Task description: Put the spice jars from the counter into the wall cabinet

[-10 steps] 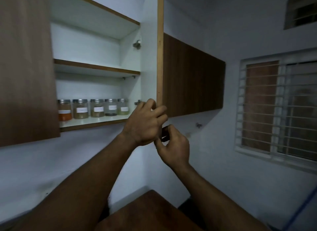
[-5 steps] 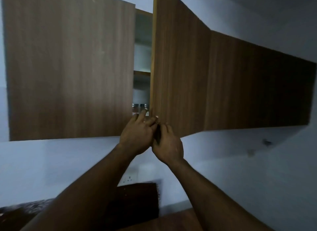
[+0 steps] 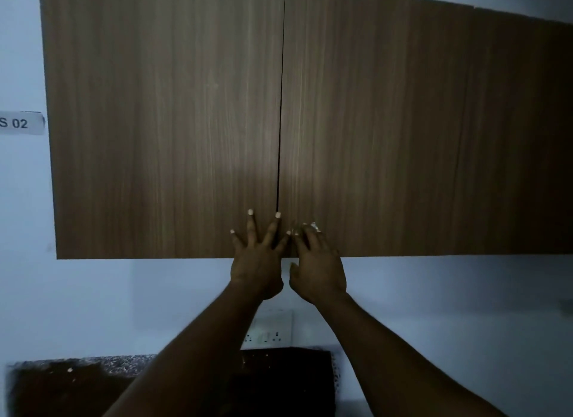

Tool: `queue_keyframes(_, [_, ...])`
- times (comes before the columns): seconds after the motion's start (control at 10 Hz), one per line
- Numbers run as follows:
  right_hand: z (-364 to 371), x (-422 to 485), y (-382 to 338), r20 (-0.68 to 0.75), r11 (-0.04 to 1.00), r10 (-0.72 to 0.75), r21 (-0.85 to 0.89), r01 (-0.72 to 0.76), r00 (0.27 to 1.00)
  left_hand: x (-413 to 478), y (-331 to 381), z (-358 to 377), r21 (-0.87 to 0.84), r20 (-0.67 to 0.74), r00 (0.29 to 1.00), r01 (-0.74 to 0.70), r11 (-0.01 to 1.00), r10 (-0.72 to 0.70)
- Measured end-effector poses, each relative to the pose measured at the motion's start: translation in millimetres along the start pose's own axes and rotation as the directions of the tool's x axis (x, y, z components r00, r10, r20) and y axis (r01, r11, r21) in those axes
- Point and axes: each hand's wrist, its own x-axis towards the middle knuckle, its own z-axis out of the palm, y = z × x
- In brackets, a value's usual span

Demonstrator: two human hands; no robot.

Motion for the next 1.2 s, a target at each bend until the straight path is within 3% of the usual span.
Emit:
queue_keyframes(0.2, [12.8,3.2,3.8,-0.085,1.000,-0.027,-0.014,0.026,0.996,1.2,1.7,17.7,0.026,-0.051,0.999,0.006,1.000,-0.005])
queue_keyframes(0.6, [37.3,-6.4,11.7,-0.002,0.996,-0.022,-0.083,0.021,1.000,2.4,3.1,23.2,0.064,-0.069,0.998,0.018,0.998,-0.013])
queue_keyframes(0.8, [32.4,-6.4,12.6,0.035,0.992,-0.029,-0.119,0.033,0.999,1.4,11.6,23.9,0.002,-0.024,0.998,0.051,0.999,-0.051])
queue_keyframes(1.0, [12.2,-7.3,14.1,0.093,0.999,-0.033,0.018,0.031,0.995,-3.8,20.6,6.4,-0.078,0.047,0.996,0.074,0.994,-0.070])
queue_keyframes(1.2, [-22.9,-11.8,11.8,0.120,0.980,0.038,0.190,-0.060,0.992,-25.2,27.5,-16.7,0.038,0.026,0.999,-0.031,0.999,0.030])
